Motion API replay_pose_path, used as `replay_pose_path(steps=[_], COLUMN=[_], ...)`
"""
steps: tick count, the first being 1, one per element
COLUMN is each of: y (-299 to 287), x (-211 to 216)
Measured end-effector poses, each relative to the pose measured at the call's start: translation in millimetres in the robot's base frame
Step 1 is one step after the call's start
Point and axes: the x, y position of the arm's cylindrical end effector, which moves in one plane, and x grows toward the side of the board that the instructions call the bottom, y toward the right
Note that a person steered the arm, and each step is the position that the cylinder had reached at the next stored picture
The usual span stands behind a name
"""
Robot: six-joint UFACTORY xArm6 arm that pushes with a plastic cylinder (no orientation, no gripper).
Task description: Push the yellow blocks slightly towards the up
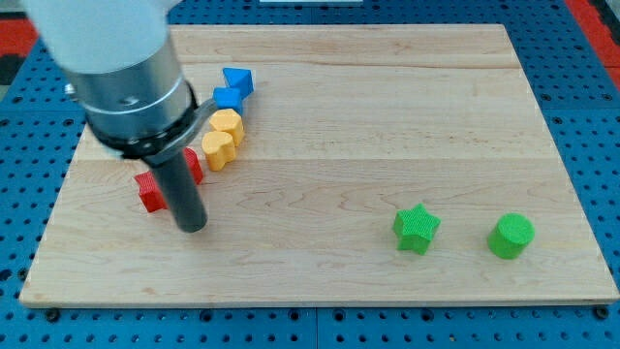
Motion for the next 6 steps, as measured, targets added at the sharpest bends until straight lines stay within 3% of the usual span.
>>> replay_pose_path(steps=[2,3,5,6], y=[-4,-8,7,33], x=[-90,-105,-114,-86])
